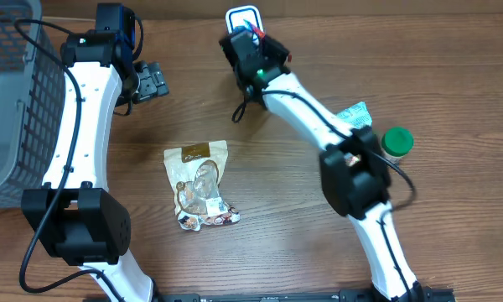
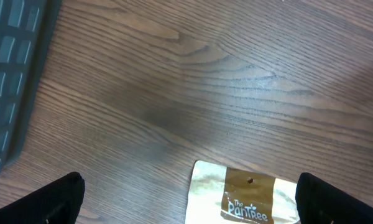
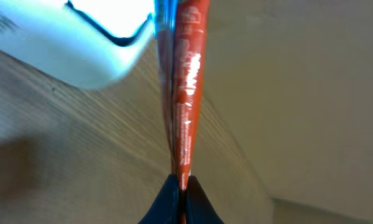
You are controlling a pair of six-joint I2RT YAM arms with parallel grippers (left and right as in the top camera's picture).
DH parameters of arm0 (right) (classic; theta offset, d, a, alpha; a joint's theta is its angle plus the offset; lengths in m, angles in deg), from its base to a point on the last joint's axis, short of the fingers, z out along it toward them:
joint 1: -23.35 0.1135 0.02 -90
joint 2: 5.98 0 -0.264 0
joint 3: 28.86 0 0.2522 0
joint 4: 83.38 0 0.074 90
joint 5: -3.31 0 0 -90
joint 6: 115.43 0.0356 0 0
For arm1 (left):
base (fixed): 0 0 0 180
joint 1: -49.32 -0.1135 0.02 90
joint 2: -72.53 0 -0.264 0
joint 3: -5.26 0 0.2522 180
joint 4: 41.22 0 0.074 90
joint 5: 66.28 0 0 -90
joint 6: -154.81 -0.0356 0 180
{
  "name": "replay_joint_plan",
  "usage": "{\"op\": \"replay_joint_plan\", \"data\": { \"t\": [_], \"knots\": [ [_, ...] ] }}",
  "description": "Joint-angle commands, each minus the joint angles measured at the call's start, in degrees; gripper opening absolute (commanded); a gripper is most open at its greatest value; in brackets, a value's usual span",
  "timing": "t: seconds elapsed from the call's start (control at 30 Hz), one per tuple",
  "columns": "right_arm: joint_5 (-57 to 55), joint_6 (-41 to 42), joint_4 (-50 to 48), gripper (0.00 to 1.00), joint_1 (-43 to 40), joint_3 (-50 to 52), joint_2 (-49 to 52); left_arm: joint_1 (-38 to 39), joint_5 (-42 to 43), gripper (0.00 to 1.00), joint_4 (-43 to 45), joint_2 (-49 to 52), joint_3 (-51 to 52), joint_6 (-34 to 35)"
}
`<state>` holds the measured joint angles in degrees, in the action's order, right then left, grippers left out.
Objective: Scan the item barcode
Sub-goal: 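Hold the red snack stick in front of the white scanner, then carry the red stick right and release it near the Kleenex pack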
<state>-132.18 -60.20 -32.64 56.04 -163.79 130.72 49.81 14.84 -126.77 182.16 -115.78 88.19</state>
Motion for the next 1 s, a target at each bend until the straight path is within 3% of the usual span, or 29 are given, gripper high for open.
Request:
{"op": "replay_joint_plan", "data": {
  "t": [0.0,0.03,0.27,0.4,0.63,0.97],
  "knots": [
    [8.09,16.04,7.78,0.04,0.02,-0.63,-13.22,-0.11,-0.7,1.0,0.04,-0.24,-0.59,-0.7],
    [12.61,23.61,14.99,0.03,-0.74,-0.63,-17.09,-0.11,-0.7,1.0,0.07,-0.24,-0.59,-0.7],
    [25.77,52.22,40.72,0.04,-6.93,-0.63,-25.31,-0.11,-0.7,1.0,0.04,-0.24,-0.59,-0.7],
    [31.3,55.17,53.51,0.04,-13.05,2.12,-25.11,-0.11,-0.7,1.0,0.04,-0.24,-0.59,-0.7],
    [38.97,55.12,51.8,0.04,-17.94,15.58,-25.11,-0.11,-0.7,1.0,0.04,-0.24,-0.59,-0.7],
    [42.71,54.29,41.11,0.04,-16.5,33.7,-25.11,-0.11,-0.7,1.0,0.04,-0.24,-0.59,-0.7]
  ]
}}
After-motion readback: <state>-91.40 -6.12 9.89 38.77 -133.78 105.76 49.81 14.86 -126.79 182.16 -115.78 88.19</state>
